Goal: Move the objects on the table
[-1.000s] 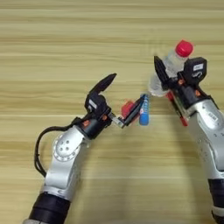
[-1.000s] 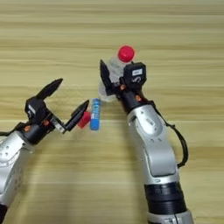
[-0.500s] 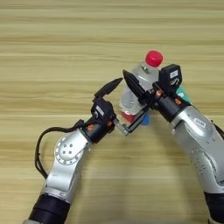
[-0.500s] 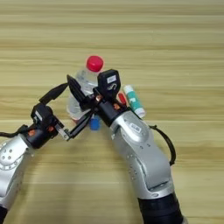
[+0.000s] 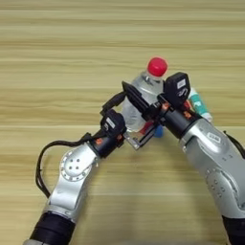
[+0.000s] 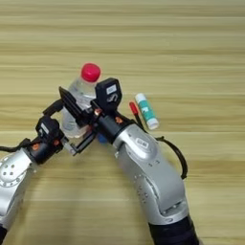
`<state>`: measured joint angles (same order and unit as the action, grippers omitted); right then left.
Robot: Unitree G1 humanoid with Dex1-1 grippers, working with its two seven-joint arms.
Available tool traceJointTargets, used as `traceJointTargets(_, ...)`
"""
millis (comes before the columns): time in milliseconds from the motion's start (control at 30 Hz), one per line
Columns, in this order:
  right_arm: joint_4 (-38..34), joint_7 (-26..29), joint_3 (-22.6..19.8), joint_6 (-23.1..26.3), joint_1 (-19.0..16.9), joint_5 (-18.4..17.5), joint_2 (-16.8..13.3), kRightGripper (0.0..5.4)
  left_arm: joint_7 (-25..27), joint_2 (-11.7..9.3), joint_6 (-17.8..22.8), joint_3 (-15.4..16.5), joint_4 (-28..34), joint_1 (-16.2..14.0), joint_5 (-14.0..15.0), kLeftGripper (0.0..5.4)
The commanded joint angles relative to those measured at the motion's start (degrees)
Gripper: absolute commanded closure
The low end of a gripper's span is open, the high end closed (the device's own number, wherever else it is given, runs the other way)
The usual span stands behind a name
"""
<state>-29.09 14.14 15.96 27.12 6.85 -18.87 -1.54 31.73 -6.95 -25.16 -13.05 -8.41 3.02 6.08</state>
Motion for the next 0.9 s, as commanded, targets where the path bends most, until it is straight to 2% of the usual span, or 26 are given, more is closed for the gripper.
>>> traceJointTargets(33, 1.49, -0.04, 0.63, -0.27, 0.86, 1.36, -0.17, 2.17, -0.88, -0.48, 0.58, -0.03, -0.76, 1.18, -1.80, 0.00)
traceJointTargets(200, 1.98, 0.24, 1.59, -0.68, 0.64, 2.43, -0.27, 2.17, -2.00, -0.88, 0.66, 0.23, -1.40, 1.55, -2.85, 0.52)
traceJointTargets(567, 2.69, 0.45, 2.46, -1.02, 0.45, 3.97, 0.00, 2.17, -2.45, -1.58, 3.50, -0.57, 0.20, 0.93, -4.68, 1.65)
traceJointTargets(900, 3.66, 0.38, 2.82, -1.72, 0.50, 5.08, -0.24, 2.17, -2.60, -1.89, 5.06, -1.10, 3.47, 0.12, -4.34, 2.00)
